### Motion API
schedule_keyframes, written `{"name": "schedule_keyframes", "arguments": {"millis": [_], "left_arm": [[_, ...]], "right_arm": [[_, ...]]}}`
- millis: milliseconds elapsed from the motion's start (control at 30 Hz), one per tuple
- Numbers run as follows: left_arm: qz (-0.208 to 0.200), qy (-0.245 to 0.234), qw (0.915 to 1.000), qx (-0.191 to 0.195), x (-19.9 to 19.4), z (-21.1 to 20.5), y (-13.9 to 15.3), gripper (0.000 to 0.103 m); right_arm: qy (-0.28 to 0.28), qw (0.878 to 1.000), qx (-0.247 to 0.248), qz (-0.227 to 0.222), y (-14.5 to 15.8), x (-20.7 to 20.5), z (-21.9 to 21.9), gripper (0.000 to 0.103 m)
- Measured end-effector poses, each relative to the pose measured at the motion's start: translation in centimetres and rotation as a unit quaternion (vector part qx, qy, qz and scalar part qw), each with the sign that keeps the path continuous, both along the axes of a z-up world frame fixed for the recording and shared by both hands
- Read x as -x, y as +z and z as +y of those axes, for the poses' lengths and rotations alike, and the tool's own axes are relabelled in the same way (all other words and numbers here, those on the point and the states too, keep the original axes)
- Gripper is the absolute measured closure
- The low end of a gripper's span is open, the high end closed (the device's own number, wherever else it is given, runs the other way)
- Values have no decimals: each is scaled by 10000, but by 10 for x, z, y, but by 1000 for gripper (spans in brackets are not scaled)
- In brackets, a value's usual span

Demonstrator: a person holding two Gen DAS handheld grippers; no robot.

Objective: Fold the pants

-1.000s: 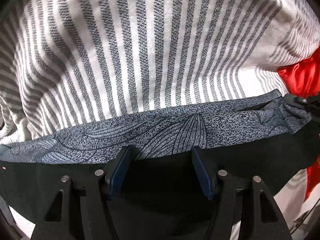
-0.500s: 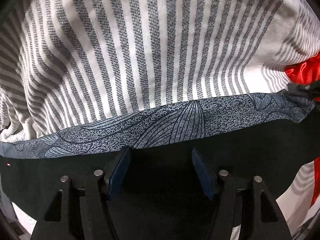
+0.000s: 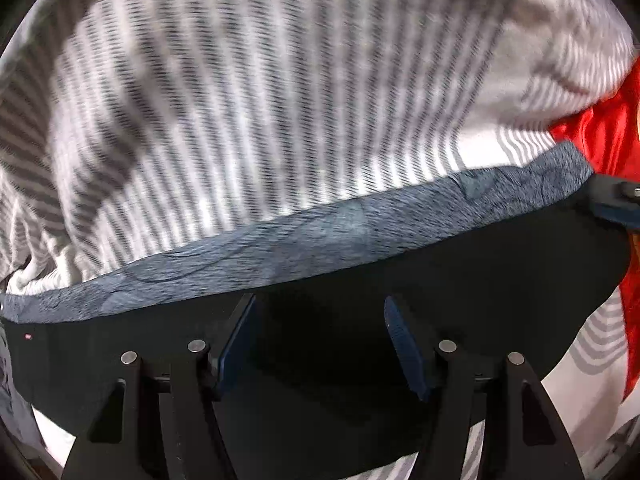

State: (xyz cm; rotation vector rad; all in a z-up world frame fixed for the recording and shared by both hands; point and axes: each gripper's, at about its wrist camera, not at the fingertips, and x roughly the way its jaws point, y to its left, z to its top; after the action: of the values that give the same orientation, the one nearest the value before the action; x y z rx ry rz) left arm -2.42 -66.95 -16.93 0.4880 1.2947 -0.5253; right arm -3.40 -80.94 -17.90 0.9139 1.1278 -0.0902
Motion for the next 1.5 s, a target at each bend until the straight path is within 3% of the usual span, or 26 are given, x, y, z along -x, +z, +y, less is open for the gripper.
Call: {"name": "schedule_keyframes", "arguments": {"millis": [67, 100, 133, 200, 267, 333, 533, 667, 800, 900, 967, 1033, 1233, 1500], "left_arm": [[-48, -22, 10000, -54, 8, -1, -10, 33], [-132, 18, 9999, -21, 9, 0, -10, 30], [-134, 55, 9999, -14, 8, 2, -10, 27], [56, 69, 10000, -12, 3, 4, -7, 27], [29, 21, 9999, -96, -2, 1, 2, 27], [-47, -11, 10000, 72, -10, -9, 13, 27], [72, -343, 9980, 528, -10, -83, 19, 27], [142, -576, 9978, 295, 10, -113, -9, 25], [158, -547, 9967, 571, 7, -104, -6, 25], [83, -529, 9976, 438, -5, -82, 8, 25], [-48, -388, 9983, 435, -14, -54, 20, 25], [-104, -210, 9990, 393, -20, -23, 26, 25], [-304, 483, 9982, 160, -40, 96, 47, 25], [-424, 959, 9943, -184, -49, 250, 58, 25]], "right_arm": [[32, 9983, 381, 441, -27, 10, 0, 77], [-47, 9986, 289, 437, -37, 20, -5, 94], [-191, 9990, 207, 355, -40, 29, -10, 103], [-450, 9984, -122, 306, -42, 47, -24, 103], [-563, 9978, -91, 333, -37, 58, -28, 103], [-639, 9974, -36, 320, -30, 65, -29, 100], [-738, 9966, 354, -20, -1, 56, -31, 100], [-552, 9964, 431, 474, -27, 49, -21, 101], [-778, 9968, 97, 176, -34, 60, -28, 102], [-812, 9962, 87, 287, -25, 65, -25, 97], [-782, 9965, 108, 260, -14, 67, -18, 78], [-742, 9970, 140, 144, 1, 70, -4, 46], [-269, 9994, -199, -49, 22, 61, 69, 43], [787, 9913, -1042, -135, 9, 40, 233, 43]]}}
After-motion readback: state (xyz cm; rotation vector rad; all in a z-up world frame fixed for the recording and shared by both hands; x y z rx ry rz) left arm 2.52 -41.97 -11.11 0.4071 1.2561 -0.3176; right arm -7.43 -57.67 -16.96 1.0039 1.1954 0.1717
